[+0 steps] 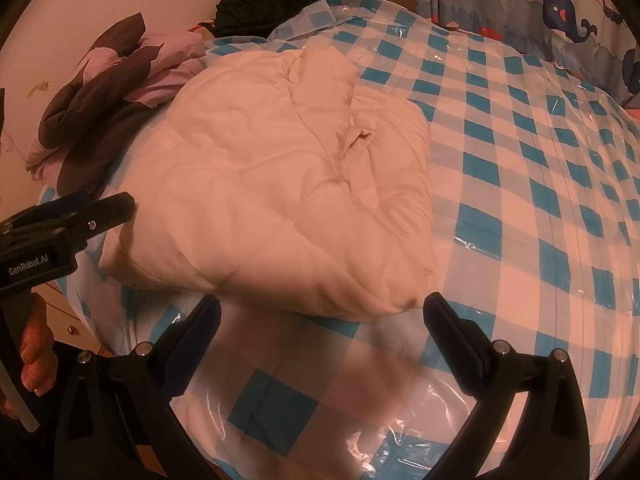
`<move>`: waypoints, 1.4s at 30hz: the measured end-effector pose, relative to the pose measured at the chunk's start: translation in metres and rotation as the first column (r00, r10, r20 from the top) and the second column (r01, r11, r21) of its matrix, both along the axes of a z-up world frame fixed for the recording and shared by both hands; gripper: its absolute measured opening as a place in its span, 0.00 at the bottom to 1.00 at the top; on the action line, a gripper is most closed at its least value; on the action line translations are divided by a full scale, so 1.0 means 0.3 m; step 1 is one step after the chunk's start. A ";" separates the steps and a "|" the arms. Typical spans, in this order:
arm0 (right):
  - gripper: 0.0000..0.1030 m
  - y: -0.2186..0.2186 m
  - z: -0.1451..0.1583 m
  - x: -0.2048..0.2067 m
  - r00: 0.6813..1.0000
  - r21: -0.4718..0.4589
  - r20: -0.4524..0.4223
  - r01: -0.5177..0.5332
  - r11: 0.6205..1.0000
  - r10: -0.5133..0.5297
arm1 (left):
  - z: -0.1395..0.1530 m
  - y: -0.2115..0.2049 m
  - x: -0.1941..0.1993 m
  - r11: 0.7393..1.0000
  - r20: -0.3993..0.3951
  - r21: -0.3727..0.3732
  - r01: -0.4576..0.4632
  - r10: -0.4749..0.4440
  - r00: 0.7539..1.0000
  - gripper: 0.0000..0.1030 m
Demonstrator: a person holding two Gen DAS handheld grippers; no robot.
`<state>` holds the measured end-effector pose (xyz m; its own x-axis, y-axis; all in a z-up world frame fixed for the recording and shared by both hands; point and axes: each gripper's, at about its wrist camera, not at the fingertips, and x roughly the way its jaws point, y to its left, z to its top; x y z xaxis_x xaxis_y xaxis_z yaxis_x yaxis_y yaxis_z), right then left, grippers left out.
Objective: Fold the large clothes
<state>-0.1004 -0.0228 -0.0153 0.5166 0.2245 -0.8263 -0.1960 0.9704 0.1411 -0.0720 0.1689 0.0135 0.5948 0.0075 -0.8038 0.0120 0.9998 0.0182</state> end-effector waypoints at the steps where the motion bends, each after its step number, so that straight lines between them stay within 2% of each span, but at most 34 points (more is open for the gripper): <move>1: 0.95 0.000 -0.001 -0.008 1.000 0.000 0.001 0.001 1.000 -0.001 | 0.001 -0.005 -0.002 1.000 0.002 0.008 0.002 -0.002 1.000 0.90; 42: 0.95 -0.051 -0.005 -0.009 1.000 0.002 -0.003 -0.012 1.000 0.012 | -0.002 -0.023 -0.001 1.000 -0.005 0.014 0.012 -0.012 1.000 0.90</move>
